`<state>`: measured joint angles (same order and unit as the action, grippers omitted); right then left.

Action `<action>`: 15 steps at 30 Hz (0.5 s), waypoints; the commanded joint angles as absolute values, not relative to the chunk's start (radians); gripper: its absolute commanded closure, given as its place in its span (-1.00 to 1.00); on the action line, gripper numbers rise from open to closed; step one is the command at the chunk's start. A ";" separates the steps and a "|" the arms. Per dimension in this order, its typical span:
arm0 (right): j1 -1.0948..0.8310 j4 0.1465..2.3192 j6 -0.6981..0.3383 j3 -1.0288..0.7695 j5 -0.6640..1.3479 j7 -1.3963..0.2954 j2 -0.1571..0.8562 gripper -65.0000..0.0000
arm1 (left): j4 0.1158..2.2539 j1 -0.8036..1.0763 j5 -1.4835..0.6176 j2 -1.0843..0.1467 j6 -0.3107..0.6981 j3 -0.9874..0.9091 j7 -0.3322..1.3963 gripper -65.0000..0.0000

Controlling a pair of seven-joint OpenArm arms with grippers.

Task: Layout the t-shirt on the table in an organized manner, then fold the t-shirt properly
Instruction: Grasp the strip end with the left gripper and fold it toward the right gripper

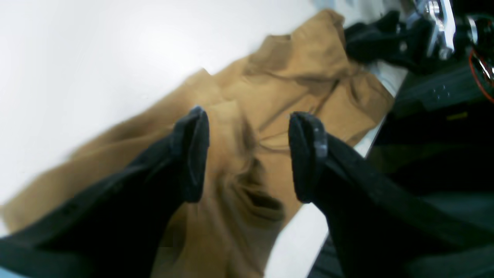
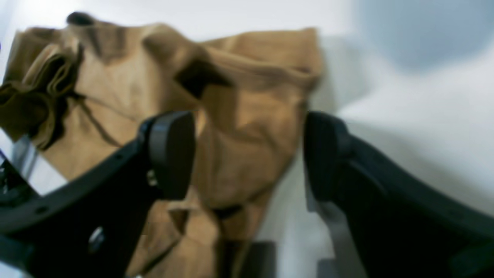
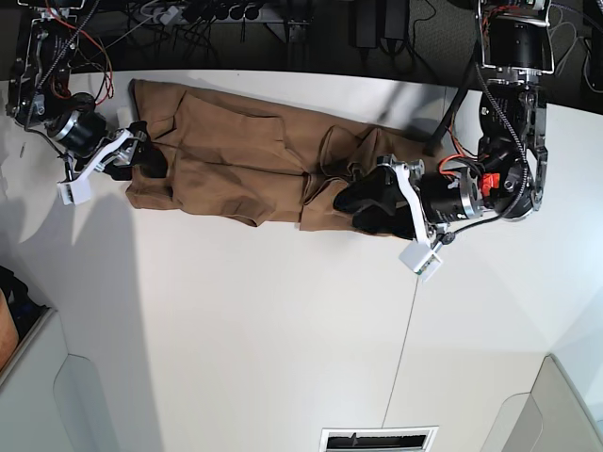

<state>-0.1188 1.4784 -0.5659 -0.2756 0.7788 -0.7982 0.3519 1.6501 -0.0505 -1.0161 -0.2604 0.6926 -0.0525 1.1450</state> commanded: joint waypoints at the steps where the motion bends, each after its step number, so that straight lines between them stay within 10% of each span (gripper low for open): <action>1: -0.118 1.483 -0.566 -0.265 0.772 -0.841 0.362 -0.36 | 1.666 -0.073 -1.055 -0.269 0.698 -0.073 1.128 -0.08; 15: -0.119 1.491 -0.583 -0.150 0.764 -0.861 0.363 -0.31 | 1.666 -0.072 -1.088 -0.383 0.698 -0.146 1.133 -0.08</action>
